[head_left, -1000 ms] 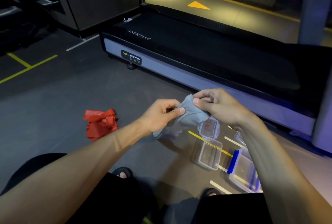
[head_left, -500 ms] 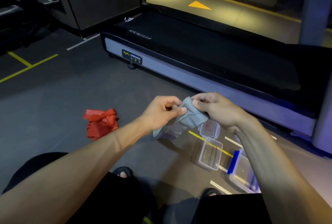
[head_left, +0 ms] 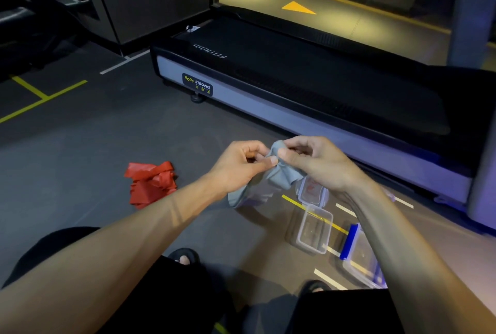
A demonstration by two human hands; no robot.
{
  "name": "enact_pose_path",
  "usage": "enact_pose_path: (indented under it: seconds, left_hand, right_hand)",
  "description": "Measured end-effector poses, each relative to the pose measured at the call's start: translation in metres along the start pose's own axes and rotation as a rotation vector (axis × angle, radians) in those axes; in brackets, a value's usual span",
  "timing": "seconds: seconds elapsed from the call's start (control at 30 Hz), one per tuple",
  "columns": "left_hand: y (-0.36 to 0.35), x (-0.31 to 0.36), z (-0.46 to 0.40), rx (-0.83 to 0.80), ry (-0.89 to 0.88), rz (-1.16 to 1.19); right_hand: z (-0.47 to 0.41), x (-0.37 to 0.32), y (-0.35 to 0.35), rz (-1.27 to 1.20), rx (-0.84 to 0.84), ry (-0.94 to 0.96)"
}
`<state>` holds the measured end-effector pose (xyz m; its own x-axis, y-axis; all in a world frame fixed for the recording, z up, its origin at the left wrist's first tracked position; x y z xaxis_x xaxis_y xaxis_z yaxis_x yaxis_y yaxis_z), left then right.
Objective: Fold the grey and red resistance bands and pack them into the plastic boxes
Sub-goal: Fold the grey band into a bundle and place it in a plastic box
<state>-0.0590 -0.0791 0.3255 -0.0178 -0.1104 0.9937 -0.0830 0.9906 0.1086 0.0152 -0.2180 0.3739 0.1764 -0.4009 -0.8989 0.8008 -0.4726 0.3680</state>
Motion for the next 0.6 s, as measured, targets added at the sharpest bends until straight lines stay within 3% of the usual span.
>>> enact_pose_path:
  seconds: [0.2, 0.47, 0.6]
  left_hand:
    - [0.001, -0.003, 0.0, -0.052, -0.002, 0.052]
    - [-0.001, 0.001, -0.001, -0.164, 0.033, 0.256]
    - [-0.002, 0.002, -0.002, -0.167, 0.029, 0.209]
  right_hand:
    - [-0.001, 0.002, 0.006, -0.019, 0.039, -0.02]
    - [0.004, 0.0, 0.013, -0.18, -0.033, -0.028]
    - [0.005, 0.002, 0.01, -0.238, -0.083, -0.028]
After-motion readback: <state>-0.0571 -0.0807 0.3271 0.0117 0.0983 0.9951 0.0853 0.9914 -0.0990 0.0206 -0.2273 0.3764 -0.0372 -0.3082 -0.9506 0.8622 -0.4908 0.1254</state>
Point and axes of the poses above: each hand's wrist, its own z-axis away from the middle knuckle, its own y-axis out of the back of the hand, x = y × z, the point moved 6 cm from there along -z, towards the middle knuckle, and after that the axes turned 10 degrees about -x, right-handed, at the moved point
